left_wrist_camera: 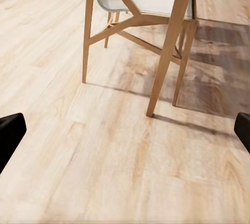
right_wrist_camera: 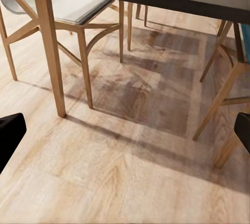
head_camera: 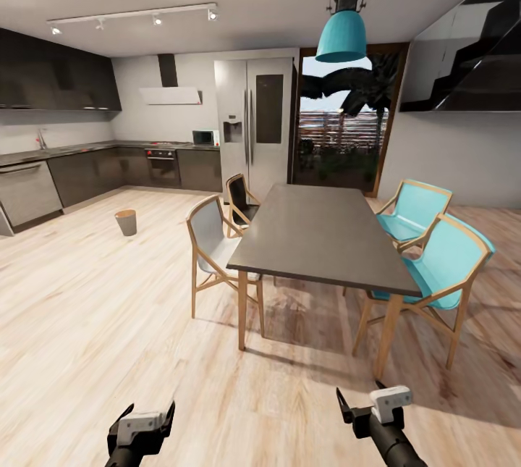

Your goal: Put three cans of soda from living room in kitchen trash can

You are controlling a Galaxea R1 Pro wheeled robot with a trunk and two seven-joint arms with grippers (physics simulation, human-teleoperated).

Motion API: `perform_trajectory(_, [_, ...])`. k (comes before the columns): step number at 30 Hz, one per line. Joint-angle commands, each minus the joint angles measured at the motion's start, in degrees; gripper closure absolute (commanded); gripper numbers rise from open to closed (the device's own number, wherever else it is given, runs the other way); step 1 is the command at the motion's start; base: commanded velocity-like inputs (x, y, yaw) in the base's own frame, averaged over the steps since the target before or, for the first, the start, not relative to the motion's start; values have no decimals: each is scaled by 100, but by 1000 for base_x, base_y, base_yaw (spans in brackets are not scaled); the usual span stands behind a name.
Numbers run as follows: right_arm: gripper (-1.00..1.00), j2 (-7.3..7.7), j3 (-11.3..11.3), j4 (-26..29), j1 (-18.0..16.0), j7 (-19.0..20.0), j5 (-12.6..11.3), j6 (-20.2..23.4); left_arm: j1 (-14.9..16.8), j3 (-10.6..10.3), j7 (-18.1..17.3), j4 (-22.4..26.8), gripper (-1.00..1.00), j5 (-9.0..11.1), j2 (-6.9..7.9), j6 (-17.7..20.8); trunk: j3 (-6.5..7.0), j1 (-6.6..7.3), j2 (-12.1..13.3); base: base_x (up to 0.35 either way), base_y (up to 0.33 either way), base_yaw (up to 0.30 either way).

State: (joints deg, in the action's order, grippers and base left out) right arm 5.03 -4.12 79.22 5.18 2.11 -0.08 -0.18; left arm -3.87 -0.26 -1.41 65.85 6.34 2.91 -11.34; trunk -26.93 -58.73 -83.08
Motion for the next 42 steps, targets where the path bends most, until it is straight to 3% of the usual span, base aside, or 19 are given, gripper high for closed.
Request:
perform_trajectory(1, [-100, -1, 17, -6, 0, 0, -1, 0, 0, 0, 0, -14, -100, 0, -1, 0, 0, 0, 0, 142, 0, 0])
perform_trajectory(16, [-100, -2, 47, -16, 1, -3, -1, 1, 0, 2, 0, -44, -100, -8, -1, 1, 0, 0, 0, 206, 0, 19])
perform_trajectory(42, [-100, -2, 51, -114, -6, -9, -10, 2, 3, 6, -24, -49, -100, -8, -1, 1, 0, 0, 0, 217, 56, 212])
